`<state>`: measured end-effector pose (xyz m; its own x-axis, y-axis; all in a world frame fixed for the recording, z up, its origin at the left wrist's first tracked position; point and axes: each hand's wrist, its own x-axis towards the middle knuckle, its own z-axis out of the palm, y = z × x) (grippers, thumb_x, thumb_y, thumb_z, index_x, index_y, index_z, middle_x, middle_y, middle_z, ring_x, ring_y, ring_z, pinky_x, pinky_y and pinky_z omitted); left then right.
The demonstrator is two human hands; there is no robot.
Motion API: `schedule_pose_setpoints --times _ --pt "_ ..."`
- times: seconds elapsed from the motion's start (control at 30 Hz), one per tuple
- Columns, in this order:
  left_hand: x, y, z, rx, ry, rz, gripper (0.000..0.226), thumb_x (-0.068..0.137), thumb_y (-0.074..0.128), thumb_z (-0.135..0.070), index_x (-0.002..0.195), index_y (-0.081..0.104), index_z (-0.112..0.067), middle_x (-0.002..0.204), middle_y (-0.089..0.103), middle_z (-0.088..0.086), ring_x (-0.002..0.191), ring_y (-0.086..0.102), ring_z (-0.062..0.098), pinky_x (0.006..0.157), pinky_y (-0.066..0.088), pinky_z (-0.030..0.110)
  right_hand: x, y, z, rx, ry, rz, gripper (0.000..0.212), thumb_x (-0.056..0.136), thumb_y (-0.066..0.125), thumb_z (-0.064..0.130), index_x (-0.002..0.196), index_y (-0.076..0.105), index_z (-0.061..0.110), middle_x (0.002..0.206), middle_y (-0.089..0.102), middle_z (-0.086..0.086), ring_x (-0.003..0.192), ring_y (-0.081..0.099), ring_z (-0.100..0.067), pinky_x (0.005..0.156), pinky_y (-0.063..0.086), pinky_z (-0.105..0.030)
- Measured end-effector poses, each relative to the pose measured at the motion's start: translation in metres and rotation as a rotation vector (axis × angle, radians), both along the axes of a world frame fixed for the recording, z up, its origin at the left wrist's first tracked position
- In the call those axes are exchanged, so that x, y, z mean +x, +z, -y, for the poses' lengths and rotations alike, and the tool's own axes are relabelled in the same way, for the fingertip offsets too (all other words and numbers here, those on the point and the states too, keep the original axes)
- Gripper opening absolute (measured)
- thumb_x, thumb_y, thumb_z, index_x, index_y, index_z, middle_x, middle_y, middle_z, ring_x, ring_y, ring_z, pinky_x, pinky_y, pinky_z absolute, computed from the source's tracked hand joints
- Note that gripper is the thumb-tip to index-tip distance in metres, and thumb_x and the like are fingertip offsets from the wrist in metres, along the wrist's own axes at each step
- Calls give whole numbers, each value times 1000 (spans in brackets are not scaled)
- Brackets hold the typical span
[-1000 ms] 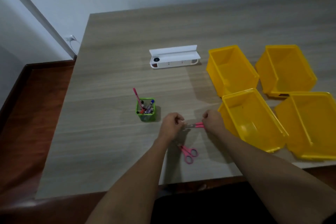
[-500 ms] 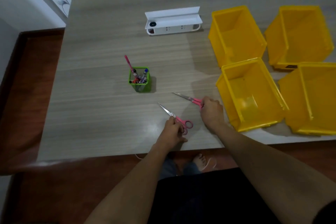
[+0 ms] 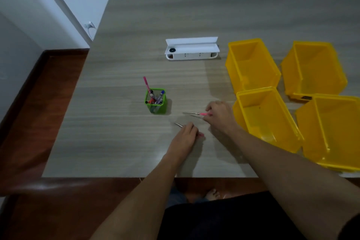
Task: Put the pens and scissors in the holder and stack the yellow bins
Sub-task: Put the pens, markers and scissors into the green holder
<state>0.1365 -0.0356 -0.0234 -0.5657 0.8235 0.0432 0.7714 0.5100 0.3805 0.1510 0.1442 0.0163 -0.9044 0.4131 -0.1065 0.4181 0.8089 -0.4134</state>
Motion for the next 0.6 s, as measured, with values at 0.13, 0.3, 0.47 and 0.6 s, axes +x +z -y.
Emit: schedule_pose_setpoints --times 0.13,0.3,0.47,0.6 --pt "-28 36 -14 175 144 215 29 96 47 -33 93 53 -5 100 51 9 95 59 22 83 53 37 -34 41 -8 -145 34 -102 20 74 64 24 91 71 16 94 71 -9 92 64 -29 86 50 -41" --pt "-70 88 -20 409 431 275 18 101 43 -18 95 52 -4 95 50 7 76 45 11 69 36 19 -66 81 -7 -182 135 -164 19 83 59 16 97 70 10 102 63 -12 91 62 -27 83 51 -37" --pt "-127 138 -12 621 588 241 13 99 46 -17 91 52 -9 96 54 9 81 51 20 70 36 24 -93 114 5 -211 160 -275 15 86 58 14 93 70 9 94 57 -7 68 62 -23 62 51 -34" --pt "-168 164 6 720 672 225 13 98 47 -23 86 49 -19 94 59 13 81 60 29 73 52 43 -111 130 21 -268 187 -340 14 91 55 10 89 68 5 93 52 -11 60 67 -27 50 51 -30"
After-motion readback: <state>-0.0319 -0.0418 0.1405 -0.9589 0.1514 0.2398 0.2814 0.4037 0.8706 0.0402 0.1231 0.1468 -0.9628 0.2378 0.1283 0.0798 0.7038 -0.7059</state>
